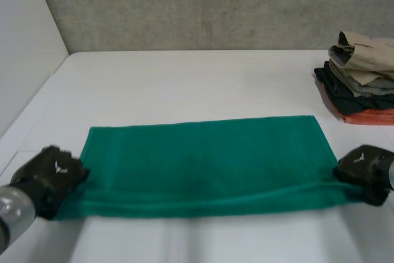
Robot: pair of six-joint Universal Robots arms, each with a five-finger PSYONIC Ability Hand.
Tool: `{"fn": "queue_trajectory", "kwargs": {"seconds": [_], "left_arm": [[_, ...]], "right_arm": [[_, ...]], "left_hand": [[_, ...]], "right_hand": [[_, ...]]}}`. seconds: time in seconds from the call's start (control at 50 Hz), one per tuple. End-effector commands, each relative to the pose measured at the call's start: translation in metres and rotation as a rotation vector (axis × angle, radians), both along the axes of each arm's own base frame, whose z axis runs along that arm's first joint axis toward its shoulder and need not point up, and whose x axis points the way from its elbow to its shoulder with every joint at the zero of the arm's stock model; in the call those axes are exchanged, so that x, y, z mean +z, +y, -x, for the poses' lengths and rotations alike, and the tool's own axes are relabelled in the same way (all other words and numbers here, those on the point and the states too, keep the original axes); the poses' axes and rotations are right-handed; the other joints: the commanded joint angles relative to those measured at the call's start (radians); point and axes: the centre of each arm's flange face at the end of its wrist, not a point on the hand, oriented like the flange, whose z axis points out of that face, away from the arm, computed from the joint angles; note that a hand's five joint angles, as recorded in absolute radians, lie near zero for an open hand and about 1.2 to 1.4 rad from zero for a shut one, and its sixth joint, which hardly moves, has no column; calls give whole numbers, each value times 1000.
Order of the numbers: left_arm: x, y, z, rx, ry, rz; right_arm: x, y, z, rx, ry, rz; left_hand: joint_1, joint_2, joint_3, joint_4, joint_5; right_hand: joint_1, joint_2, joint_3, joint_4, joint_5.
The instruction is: Fold the laundry.
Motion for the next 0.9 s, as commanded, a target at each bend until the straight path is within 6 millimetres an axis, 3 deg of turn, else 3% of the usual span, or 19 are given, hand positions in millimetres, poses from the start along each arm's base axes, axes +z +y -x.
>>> {"fn": "queue_trajectory", "kwargs": {"seconds": [0.02,0.14,0.3,0.52,0.54,0.58,0.6,0.62,0.66,0.82,0.9], "left_arm": [[-4,-63,15,25,158,160],[-18,-106,35,42,174,196],[-44,-148,51,142,112,204],[-50,-169,70,127,128,246],[-48,-170,74,120,132,254],[-47,-169,77,112,131,259],[-48,-167,81,92,133,255],[-47,-166,82,85,133,256],[-46,-166,84,82,134,260],[-28,-168,87,86,161,308],[1,-162,86,89,211,361]], "right_arm": [[-15,-46,-12,-112,-159,162],[-29,-78,-24,-116,-212,233],[-41,-116,-48,-72,-242,325],[-49,-154,-67,-63,-244,459],[-50,-158,-67,-73,-237,482],[-51,-159,-69,-83,-225,492],[-50,-157,-72,-88,-217,500],[-50,-157,-74,-88,-217,502],[-47,-155,-76,-94,-219,509],[-16,-147,-86,-96,-266,560],[11,-138,-86,-115,-332,583]], "left_hand": [[286,199,204,194,224],[286,199,204,194,224],[286,199,204,194,224],[286,199,204,194,224],[257,170,175,165,195],[-677,-765,-760,-770,-739],[-825,-912,-907,-917,-887],[-765,-853,-848,-858,-827],[-936,-1023,-1018,-1028,-998],[-936,-1023,-1018,-1028,-998],[-936,-1023,-1018,-1028,-998]], "right_hand": [[277,228,223,199,244],[277,228,223,199,244],[277,228,223,199,244],[277,228,223,199,244],[110,61,56,31,76],[-944,-993,-998,-1023,-978],[-944,-993,-998,-1023,-978],[-944,-993,-998,-1023,-978],[-944,-993,-998,-1023,-978],[-944,-993,-998,-1023,-978],[-944,-993,-998,-1023,-978]]}}
